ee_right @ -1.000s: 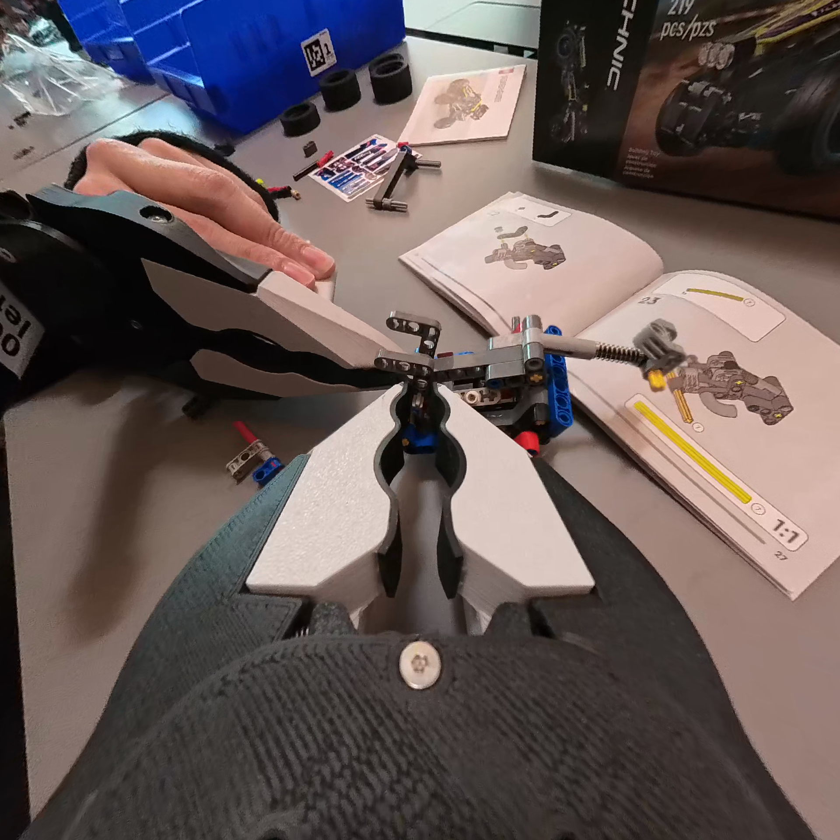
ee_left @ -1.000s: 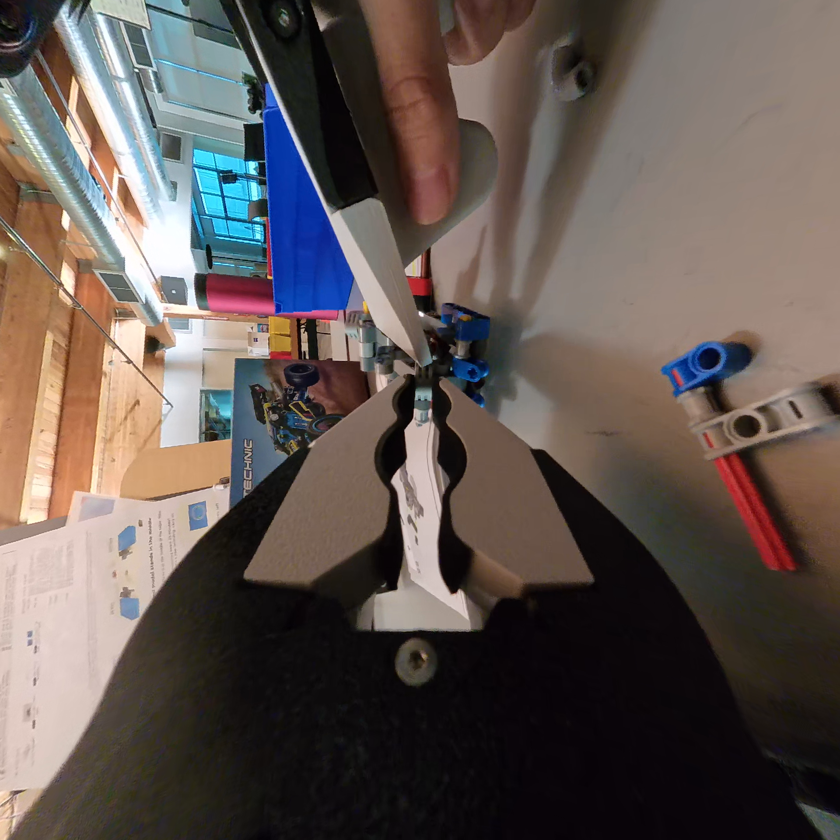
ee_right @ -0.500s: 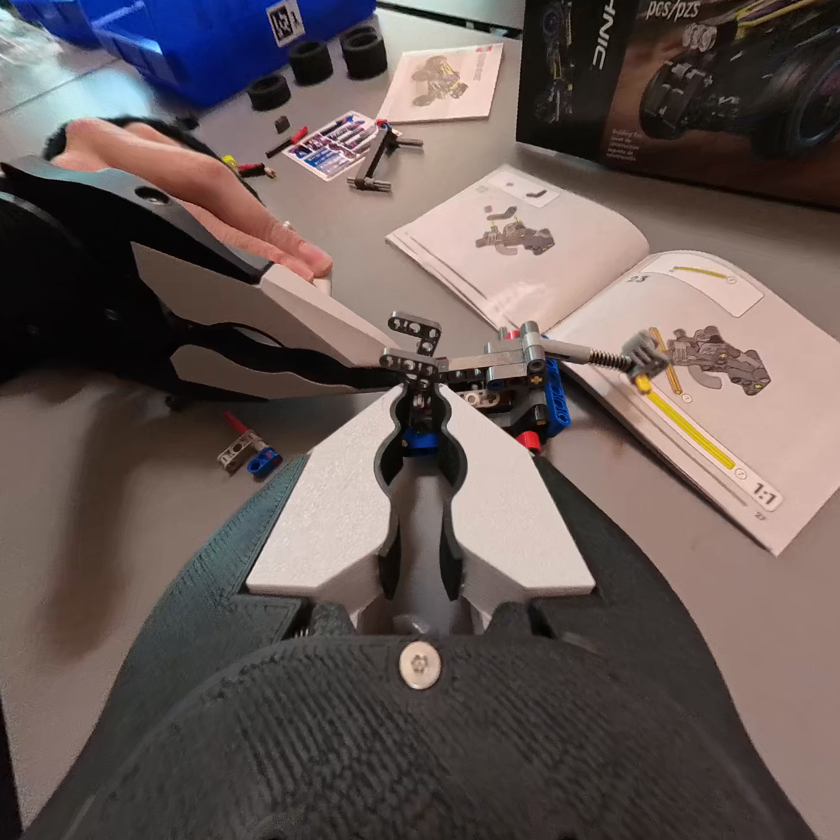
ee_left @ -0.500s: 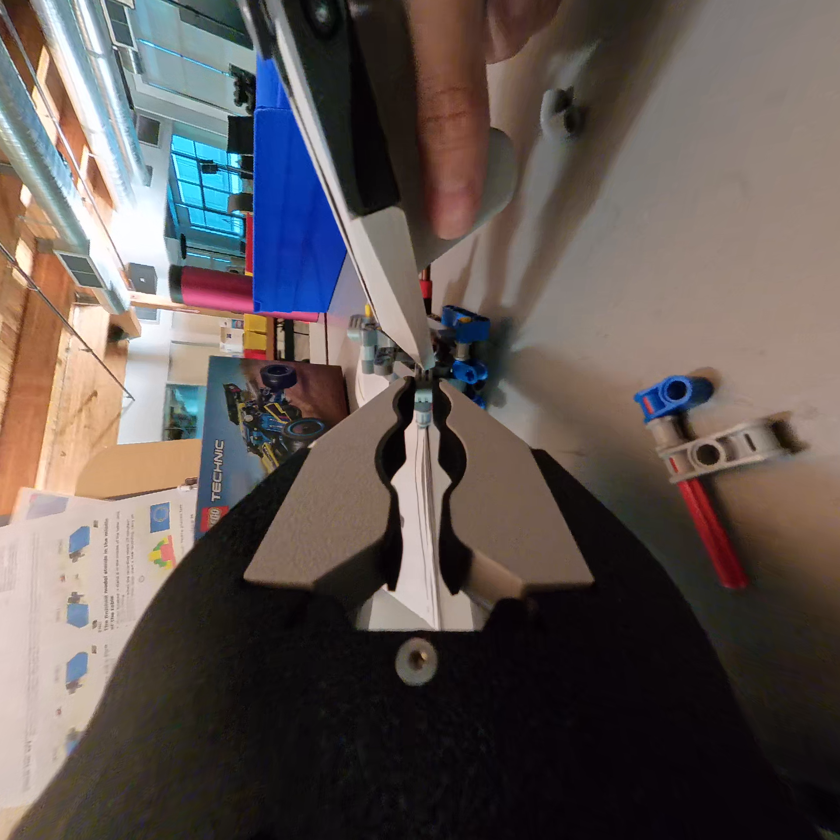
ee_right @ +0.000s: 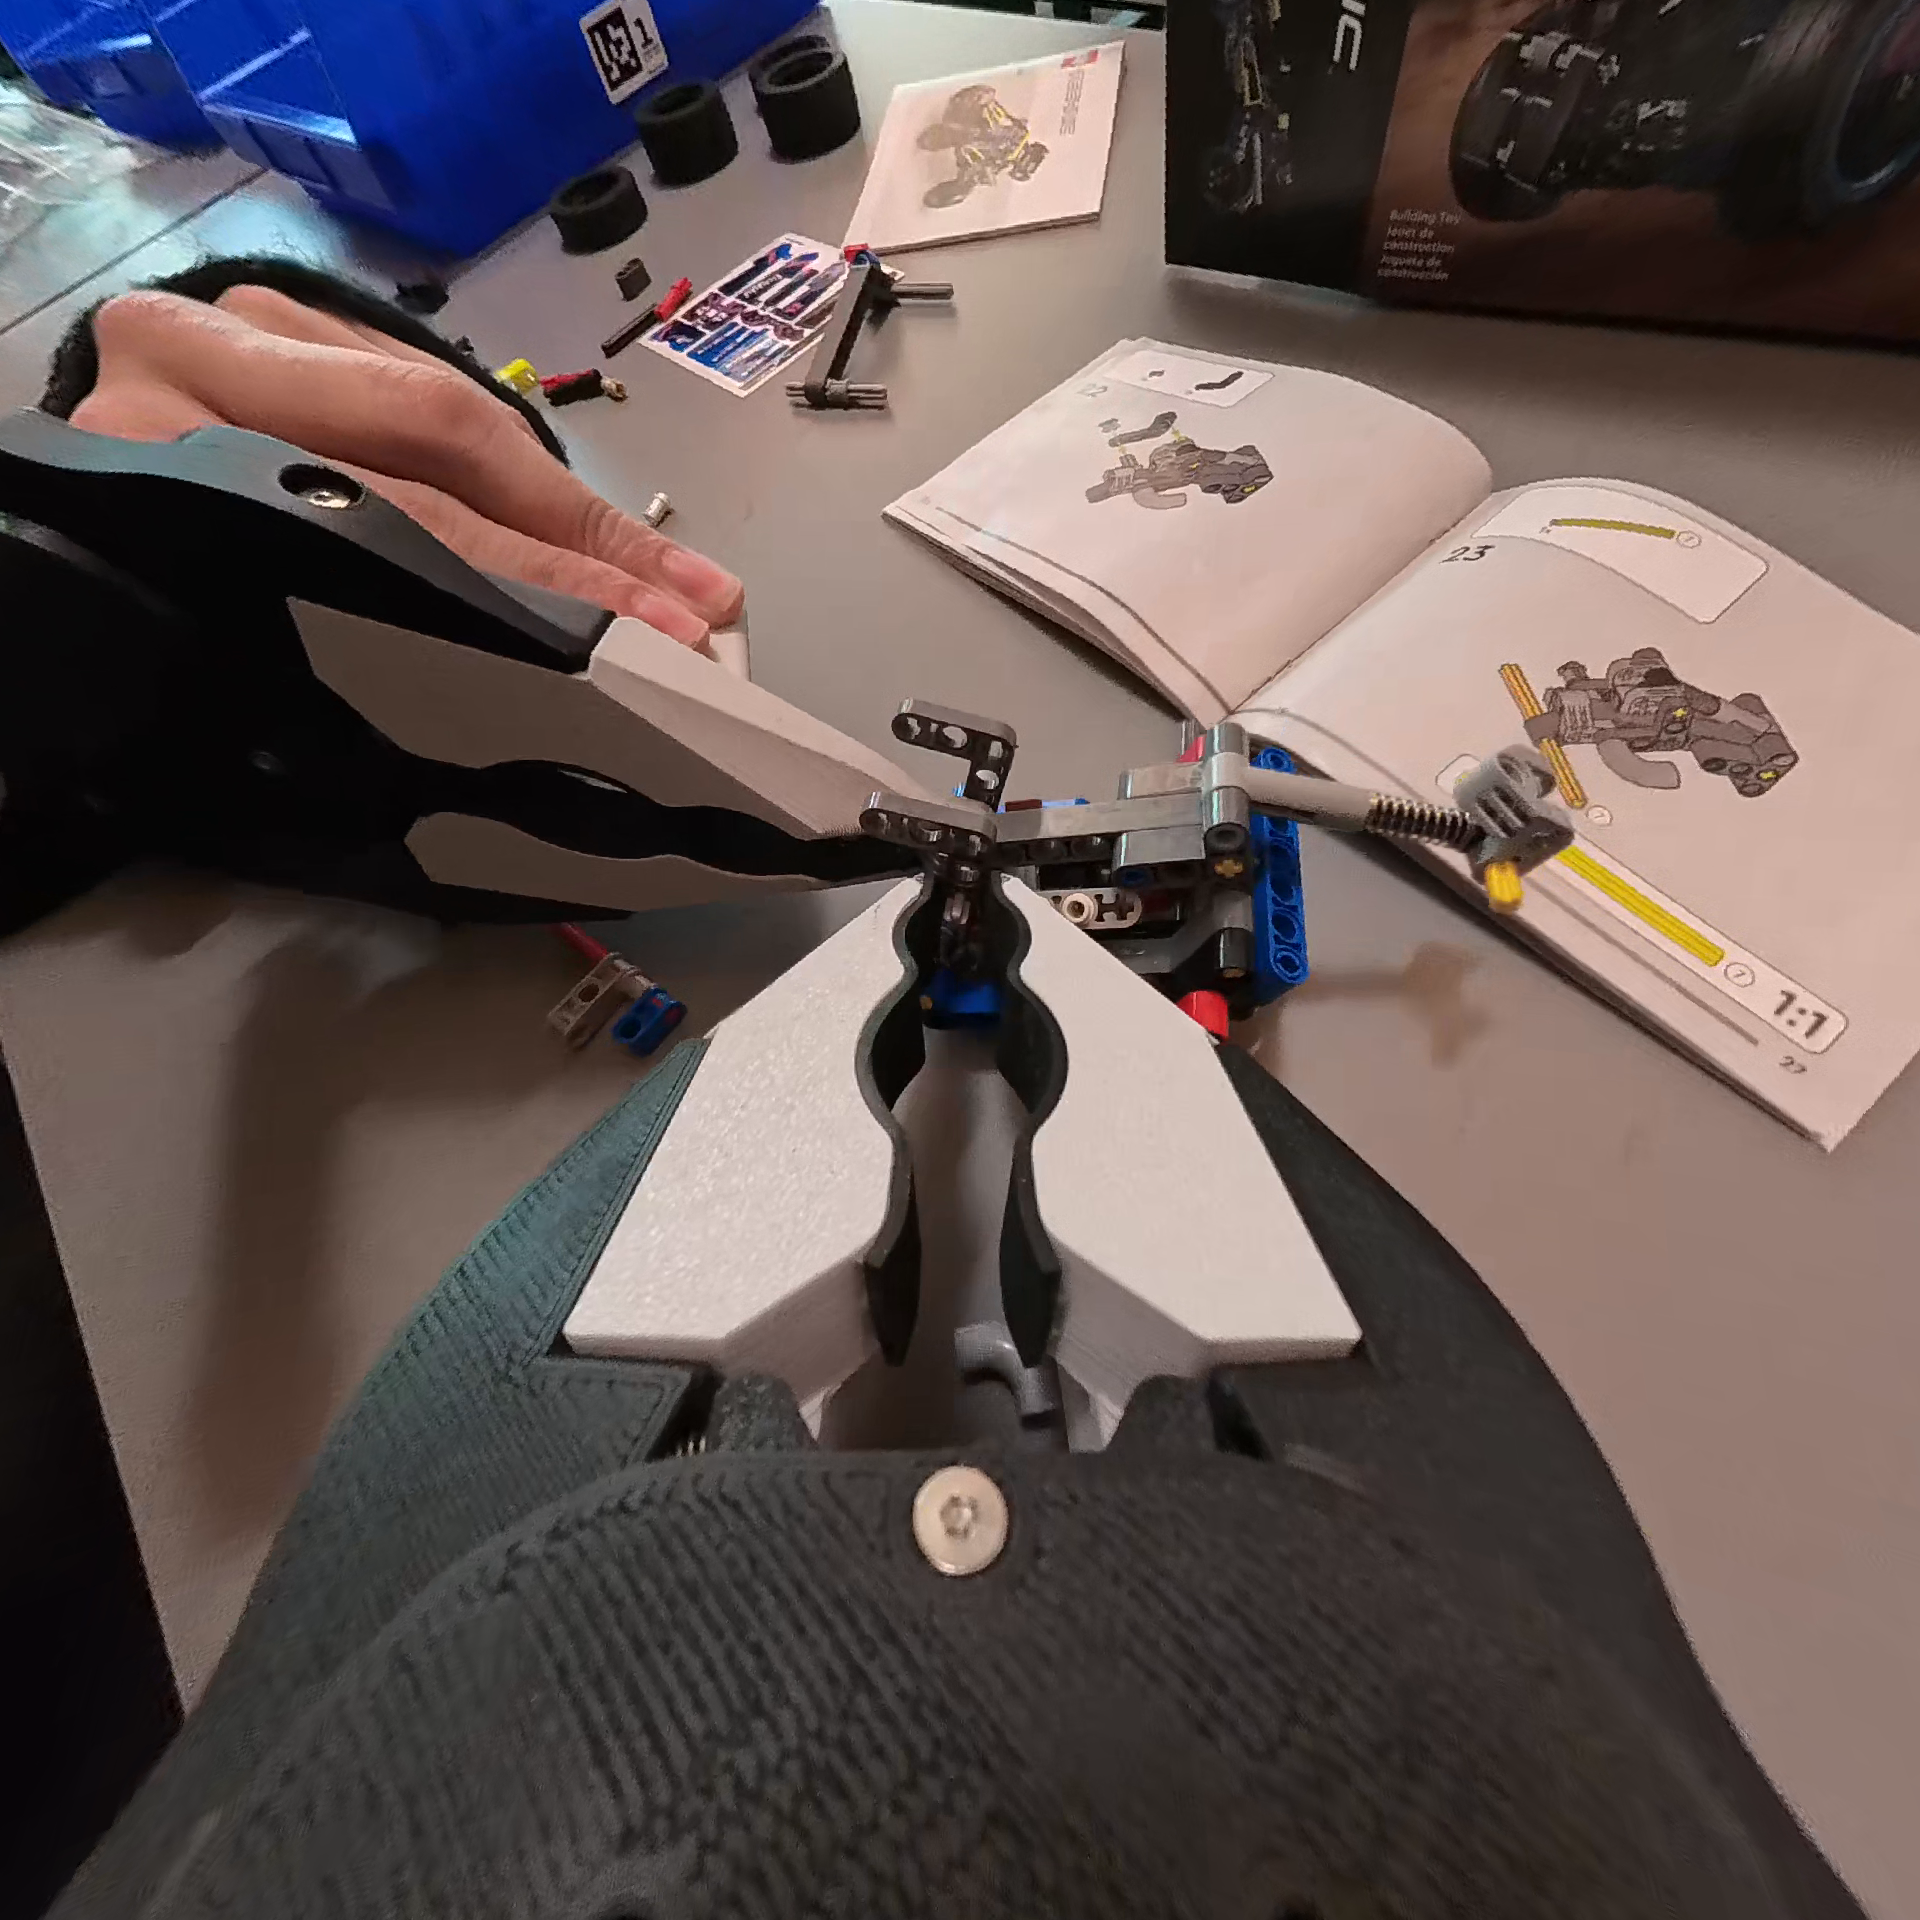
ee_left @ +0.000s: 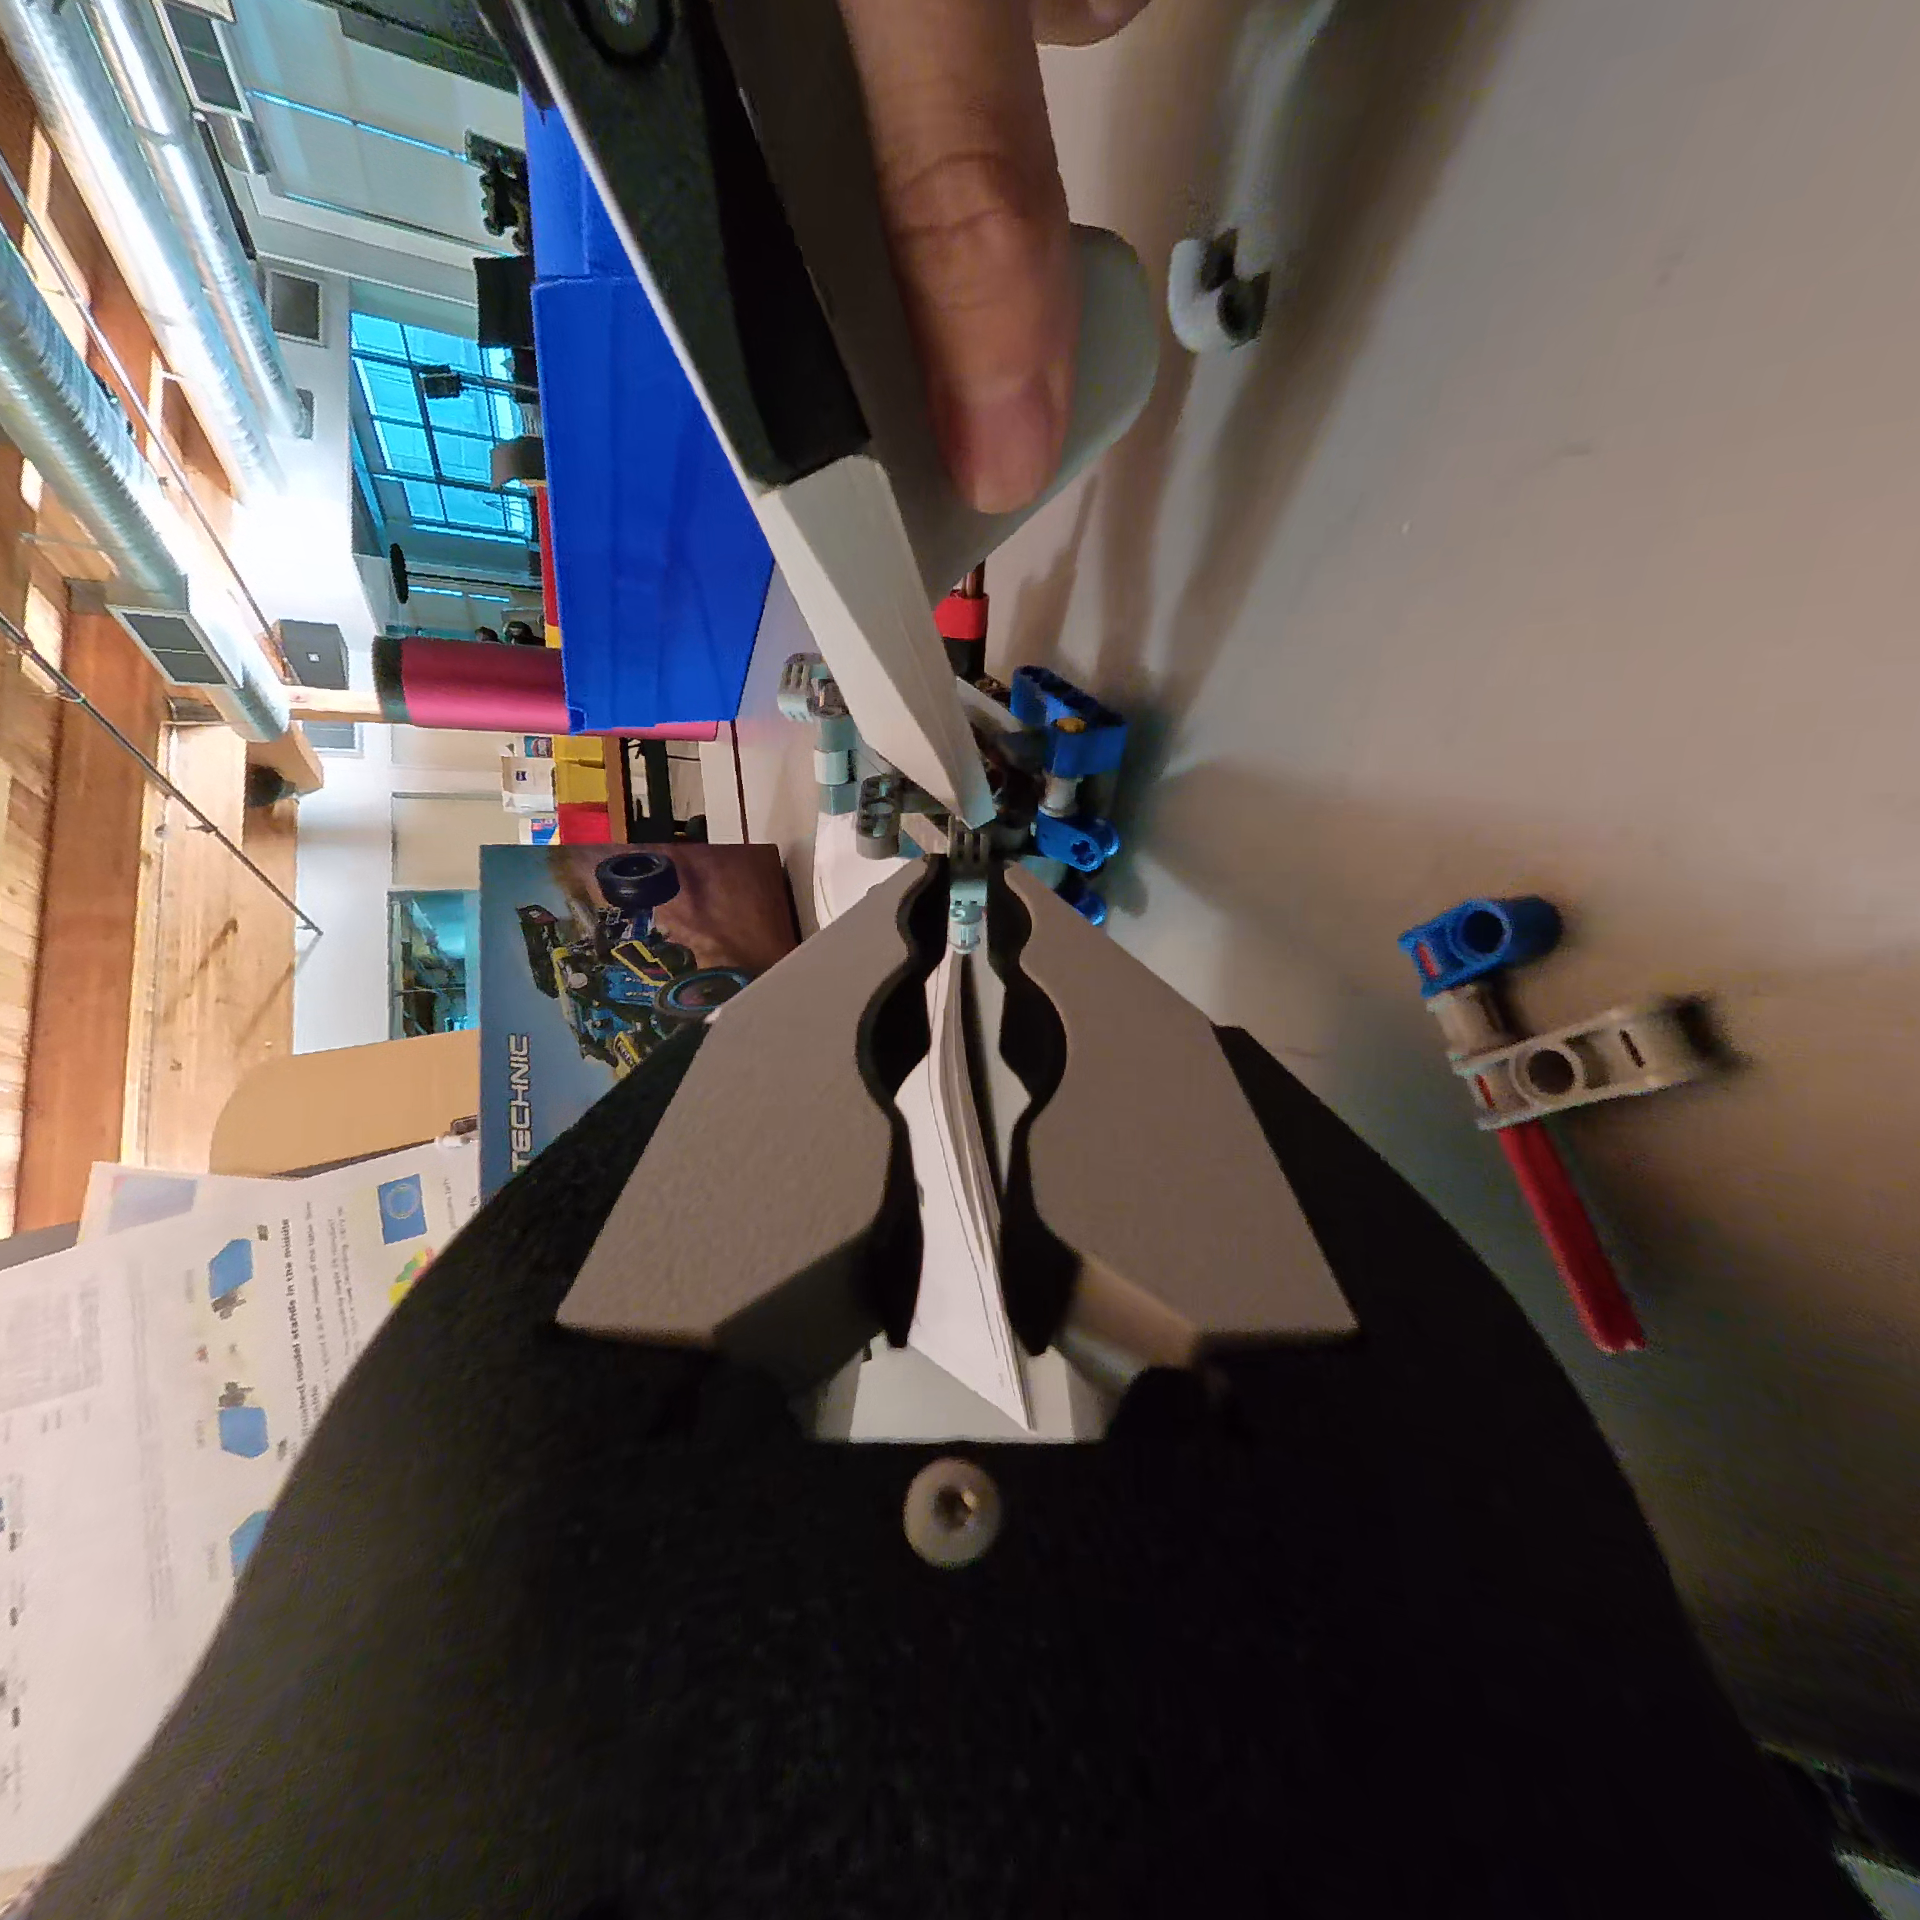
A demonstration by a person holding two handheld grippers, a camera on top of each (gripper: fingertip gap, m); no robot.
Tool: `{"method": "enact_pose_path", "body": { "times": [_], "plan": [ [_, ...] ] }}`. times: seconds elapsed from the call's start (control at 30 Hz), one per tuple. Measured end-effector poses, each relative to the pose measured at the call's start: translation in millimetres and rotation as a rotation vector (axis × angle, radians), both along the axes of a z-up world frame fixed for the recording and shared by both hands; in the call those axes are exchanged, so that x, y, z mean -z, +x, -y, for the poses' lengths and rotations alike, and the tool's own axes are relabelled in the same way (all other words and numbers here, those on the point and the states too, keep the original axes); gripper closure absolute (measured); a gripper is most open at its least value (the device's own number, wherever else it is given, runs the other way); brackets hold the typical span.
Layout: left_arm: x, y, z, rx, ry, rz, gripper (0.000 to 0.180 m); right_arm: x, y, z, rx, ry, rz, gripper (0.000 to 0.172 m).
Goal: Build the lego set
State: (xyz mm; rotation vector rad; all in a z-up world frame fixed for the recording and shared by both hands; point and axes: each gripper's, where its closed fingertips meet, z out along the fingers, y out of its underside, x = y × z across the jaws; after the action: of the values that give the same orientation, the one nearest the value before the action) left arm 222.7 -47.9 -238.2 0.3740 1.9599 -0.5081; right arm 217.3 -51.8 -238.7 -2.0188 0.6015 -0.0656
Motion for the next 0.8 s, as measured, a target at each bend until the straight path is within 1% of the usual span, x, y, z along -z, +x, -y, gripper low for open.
{"method": "enact_pose_path", "body": {
  "times": [0.1, 0.23, 0.4, 0.57, 0.7, 0.73, 0.8],
  "plan": [
    [-0.9, -2.3, 2.0, 0.005, -0.006, -0.014, 0.177, -1.3, -2.7, 2.6, 0.011, -0.008, 0.028, 0.166],
    [-4.0, -3.6, 2.7, 0.009, -0.031, -0.03, 0.176, -4.6, -4.7, 4.4, 0.01, -0.068, 0.141, 0.166],
    [-6.2, -5.5, 3.9, 0.018, -0.047, -0.036, 0.177, -7.3, -6.3, 5.8, 0.007, -0.077, 0.172, 0.166],
    [-4.2, -4.8, 2.1, 0.018, -0.052, -0.042, 0.177, -6.5, -4.1, 1.9, 0.015, -0.002, 0.118, 0.166],
    [-3.6, -3.3, 0.7, 0.009, -0.046, -0.039, 0.177, -5.7, -2.3, 1.5, 0.018, -0.017, 0.134, 0.166],
    [-3.5, -3.3, 0.4, 0.011, -0.035, -0.027, 0.177, -5.1, -2.8, 1.4, 0.024, -0.003, 0.097, 0.166],
    [-3.3, -5.0, 1.2, 0.025, -0.016, -0.002, 0.177, -4.9, -4.7, 2.0, 0.035, 0.065, -0.031, 0.166]
  ]
}}
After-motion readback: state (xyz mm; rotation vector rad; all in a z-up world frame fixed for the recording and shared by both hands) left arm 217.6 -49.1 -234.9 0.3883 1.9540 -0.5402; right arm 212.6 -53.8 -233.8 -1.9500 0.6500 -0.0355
